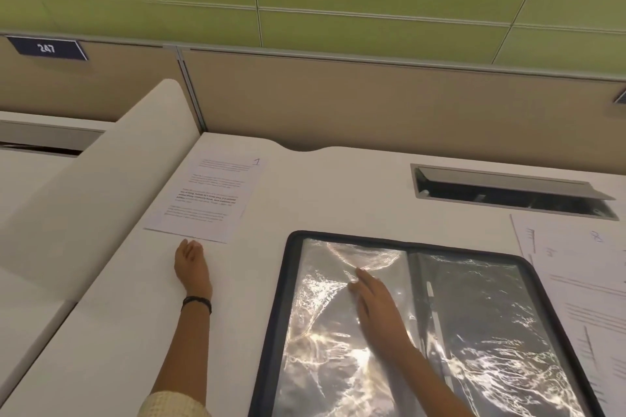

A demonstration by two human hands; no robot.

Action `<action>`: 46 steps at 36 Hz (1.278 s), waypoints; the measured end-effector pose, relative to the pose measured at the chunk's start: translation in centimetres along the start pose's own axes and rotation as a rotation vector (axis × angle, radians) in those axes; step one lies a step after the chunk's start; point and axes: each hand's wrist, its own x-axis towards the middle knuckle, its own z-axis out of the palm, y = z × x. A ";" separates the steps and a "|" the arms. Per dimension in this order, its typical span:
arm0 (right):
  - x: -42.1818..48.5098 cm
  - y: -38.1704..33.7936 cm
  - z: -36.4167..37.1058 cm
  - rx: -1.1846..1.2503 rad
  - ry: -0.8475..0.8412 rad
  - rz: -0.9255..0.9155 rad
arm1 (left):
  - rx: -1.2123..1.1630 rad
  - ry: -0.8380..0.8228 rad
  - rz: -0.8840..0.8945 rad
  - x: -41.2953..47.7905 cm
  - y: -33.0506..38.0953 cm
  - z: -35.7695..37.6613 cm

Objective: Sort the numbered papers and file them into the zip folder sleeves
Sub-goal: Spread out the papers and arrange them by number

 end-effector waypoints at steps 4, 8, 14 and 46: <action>-0.4 0.1 -0.7 -0.033 -0.041 -0.079 | 0.019 -0.100 0.057 -1.9 -0.8 -0.4; -1.0 0.4 -2.2 0.011 -0.025 -0.079 | -0.201 -0.022 -0.153 -3.4 0.3 0.5; -2.4 2.1 -4.1 0.034 0.021 -0.051 | -0.264 -0.190 -0.152 -9.8 2.3 4.3; -12.7 17.3 -17.6 -0.074 0.304 0.268 | 0.336 -0.955 0.256 -35.1 -4.0 17.2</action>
